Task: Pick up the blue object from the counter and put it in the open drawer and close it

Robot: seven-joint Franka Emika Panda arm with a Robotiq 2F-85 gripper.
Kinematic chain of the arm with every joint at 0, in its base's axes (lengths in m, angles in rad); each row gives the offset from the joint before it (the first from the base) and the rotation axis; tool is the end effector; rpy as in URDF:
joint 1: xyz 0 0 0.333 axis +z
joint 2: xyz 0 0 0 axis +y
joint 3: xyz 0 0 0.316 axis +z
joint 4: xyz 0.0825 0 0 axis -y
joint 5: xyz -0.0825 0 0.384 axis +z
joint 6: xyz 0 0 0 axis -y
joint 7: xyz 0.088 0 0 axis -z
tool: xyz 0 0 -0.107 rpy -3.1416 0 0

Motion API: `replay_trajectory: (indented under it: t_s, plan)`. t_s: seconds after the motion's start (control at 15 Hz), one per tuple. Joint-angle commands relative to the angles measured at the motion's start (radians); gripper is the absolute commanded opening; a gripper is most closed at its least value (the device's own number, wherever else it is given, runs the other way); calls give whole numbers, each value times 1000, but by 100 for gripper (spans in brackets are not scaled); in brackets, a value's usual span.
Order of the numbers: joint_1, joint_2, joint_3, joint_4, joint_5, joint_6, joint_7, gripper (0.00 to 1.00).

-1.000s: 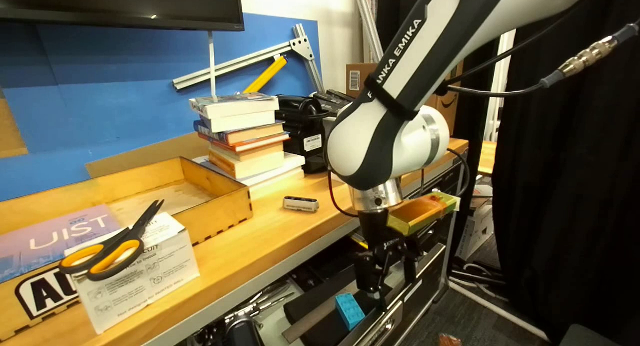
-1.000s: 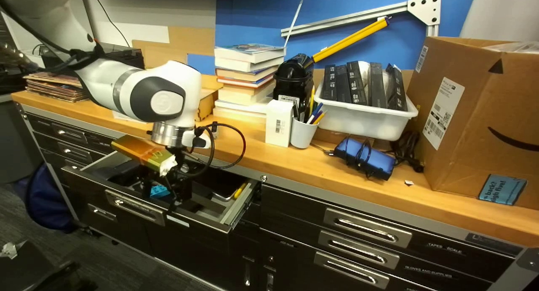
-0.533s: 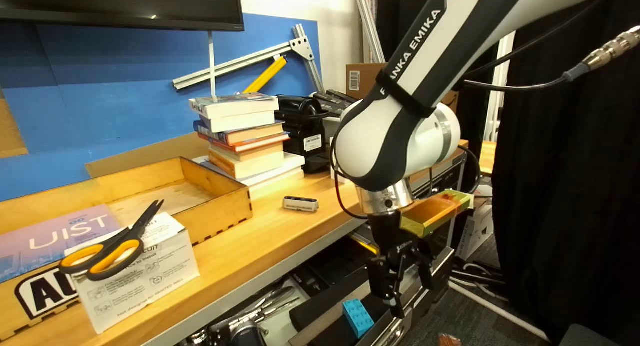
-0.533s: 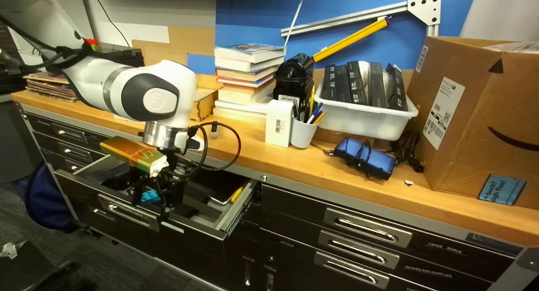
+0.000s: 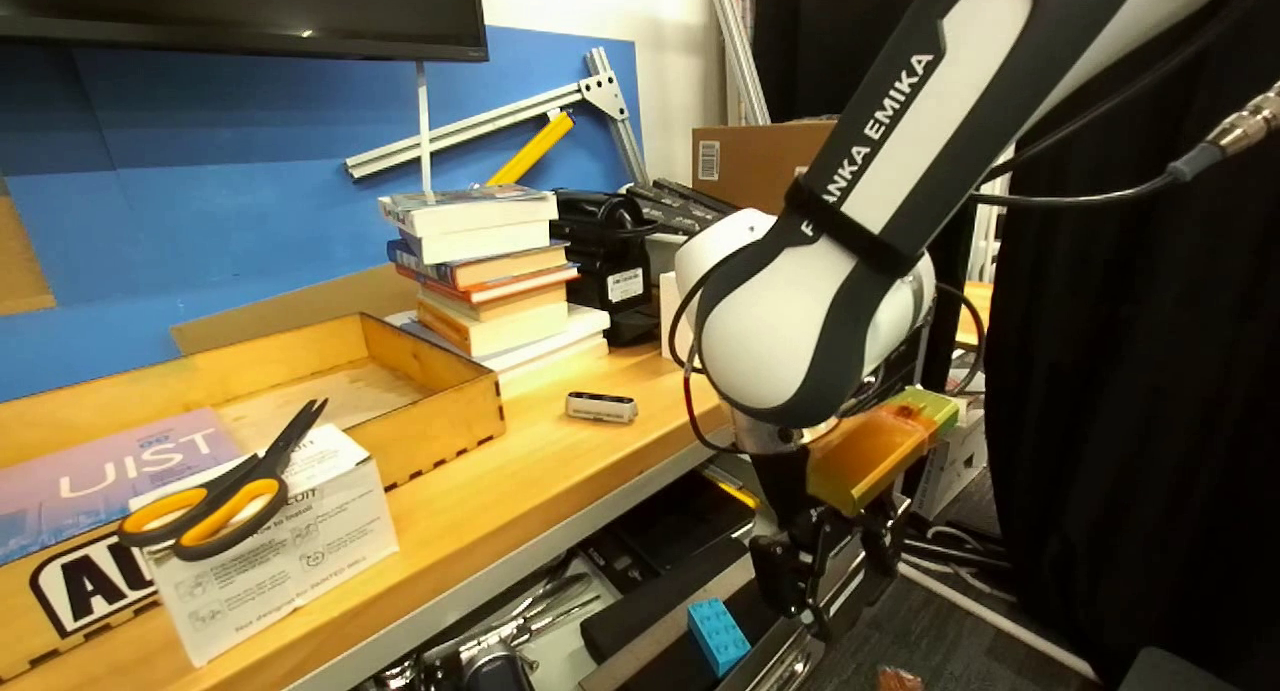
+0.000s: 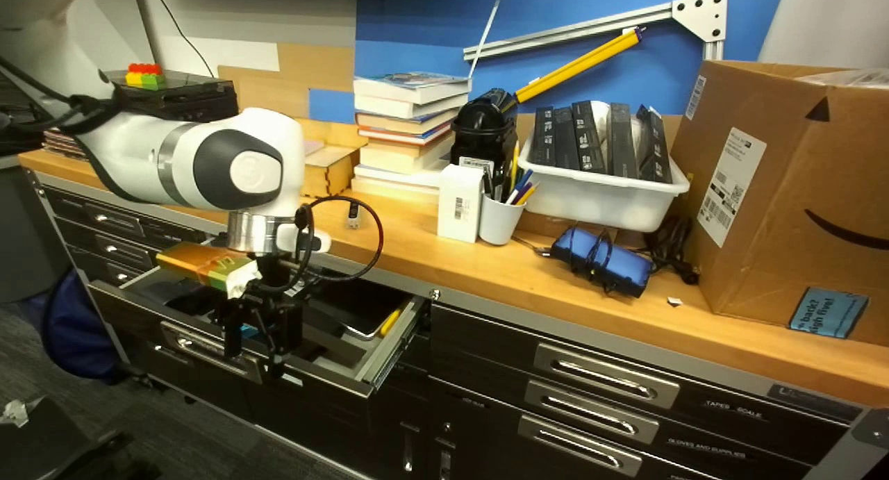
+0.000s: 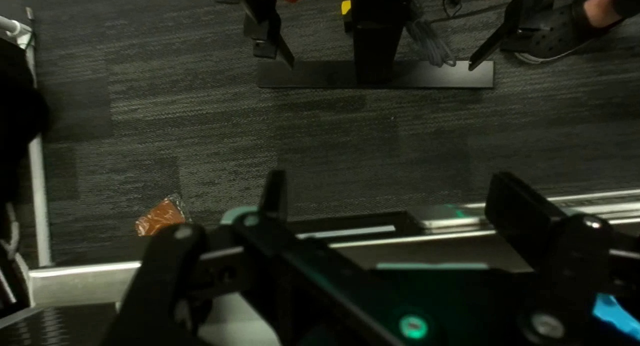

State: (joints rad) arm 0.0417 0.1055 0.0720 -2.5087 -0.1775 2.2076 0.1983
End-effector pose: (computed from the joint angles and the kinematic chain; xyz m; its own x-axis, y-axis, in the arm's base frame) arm 0.4168 0.0423 0.2155 0.9268 0.0168 -0.3753 0.0820 -0.9840 0.1585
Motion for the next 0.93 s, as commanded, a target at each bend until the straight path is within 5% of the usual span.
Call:
replay_trajectory:
  t_s: [0.0,0.87]
  plan:
    - [31,64,-14,27,-59,52,131,100]
    - [157,266,-91,351,-219,103,618,100]
